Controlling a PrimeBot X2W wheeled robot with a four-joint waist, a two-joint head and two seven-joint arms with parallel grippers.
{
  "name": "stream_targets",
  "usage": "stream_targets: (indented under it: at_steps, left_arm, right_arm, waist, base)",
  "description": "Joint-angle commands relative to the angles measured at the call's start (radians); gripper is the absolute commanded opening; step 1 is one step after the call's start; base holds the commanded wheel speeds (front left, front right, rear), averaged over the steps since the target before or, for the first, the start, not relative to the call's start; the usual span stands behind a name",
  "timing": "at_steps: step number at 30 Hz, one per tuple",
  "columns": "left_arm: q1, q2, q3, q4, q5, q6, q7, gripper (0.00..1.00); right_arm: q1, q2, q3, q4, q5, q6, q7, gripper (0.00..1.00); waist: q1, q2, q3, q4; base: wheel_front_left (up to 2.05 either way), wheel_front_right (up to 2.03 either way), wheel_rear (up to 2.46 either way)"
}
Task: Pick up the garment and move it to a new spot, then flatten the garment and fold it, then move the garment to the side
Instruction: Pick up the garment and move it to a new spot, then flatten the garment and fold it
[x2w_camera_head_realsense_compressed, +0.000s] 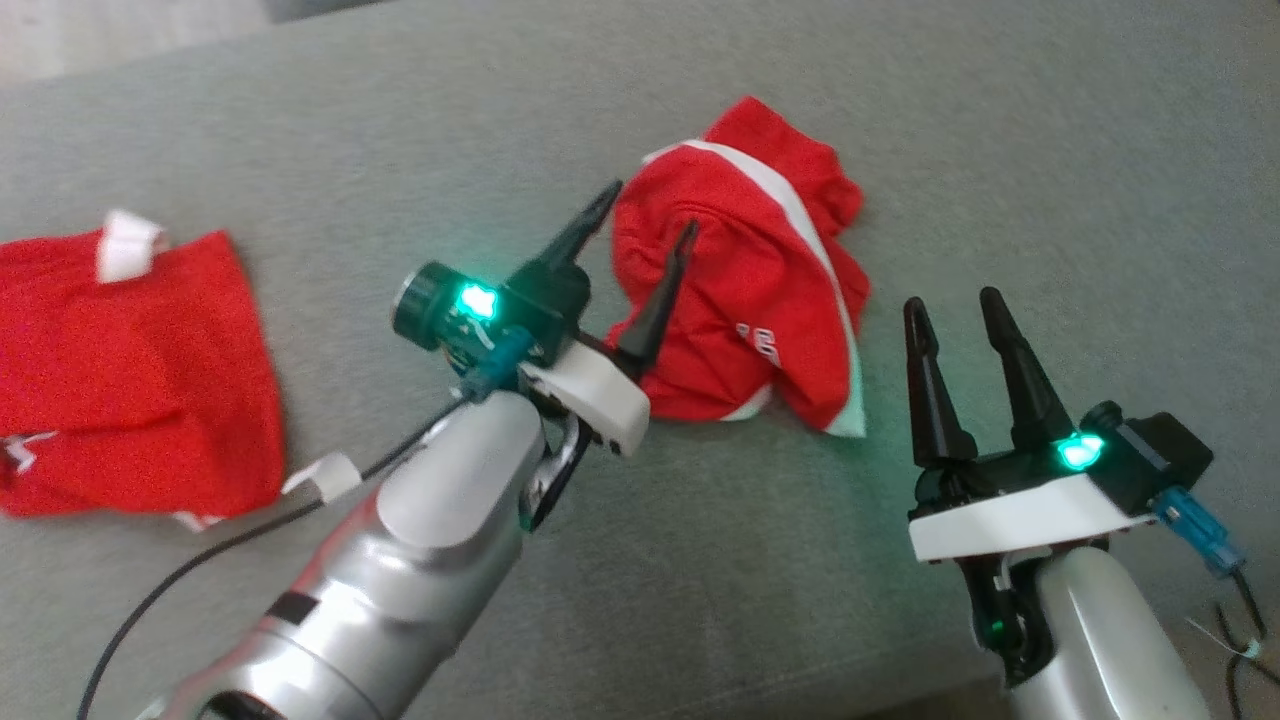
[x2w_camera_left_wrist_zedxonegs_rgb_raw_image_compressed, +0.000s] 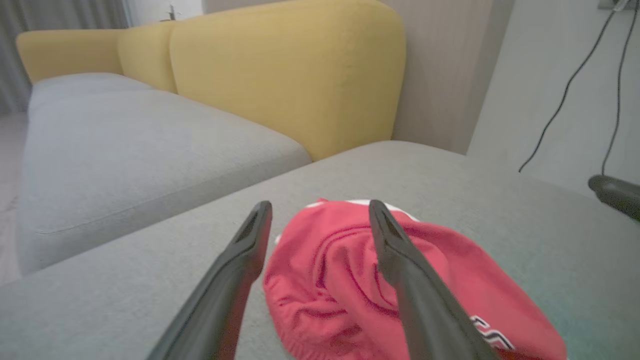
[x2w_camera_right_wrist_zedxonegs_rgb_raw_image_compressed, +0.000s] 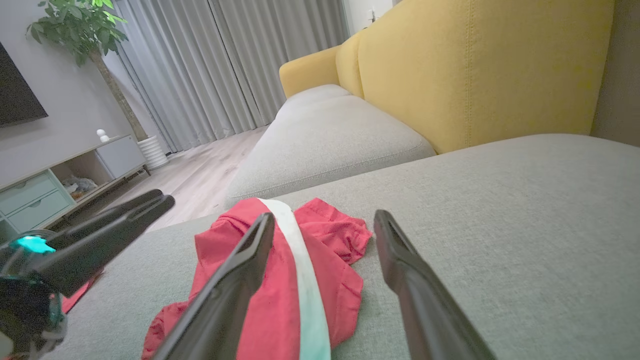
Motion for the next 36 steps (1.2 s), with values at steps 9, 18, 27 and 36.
stream_targets:
  at_steps: [9, 18, 27, 36]
  left_arm:
    - [0.136, 0.117, 0.191, -0.224, 0.034, 0.030, -0.012, 1.00]
    - [0.460, 0.179, 0.338, -0.425, 0.091, 0.077, -0.012, 1.00]
    - [0.561, 0.122, 0.394, -0.454, 0.134, 0.047, -0.012, 1.00]
    - [0.537, 0.066, 0.421, -0.427, 0.170, 0.000, -0.012, 1.00]
  right_arm:
    - [0.010, -0.003, -0.018, -0.013, -0.044, -0.001, -0.011, 1.00]
    - [0.045, -0.003, -0.037, -0.003, -0.059, -0.001, -0.011, 1.00]
    - [0.056, -0.003, -0.052, 0.003, -0.082, -0.001, -0.011, 1.00]
    - [-0.147, -0.003, -0.209, 0.192, -0.207, -0.001, 0.084, 1.00]
  waist:
    - [0.0000, 0.0000, -0.122, 0.160]
    - [0.0000, 0.0000, -0.168, 0.213]
    - [0.0000, 0.0000, -0.170, 0.235]
    - [0.0000, 0.0000, -0.115, 0.293]
  base:
    - [0.00, 0.00, 0.00]
    - [0.00, 0.00, 0.00]
    - [0.00, 0.00, 0.00]
    - [0.00, 0.00, 0.00]
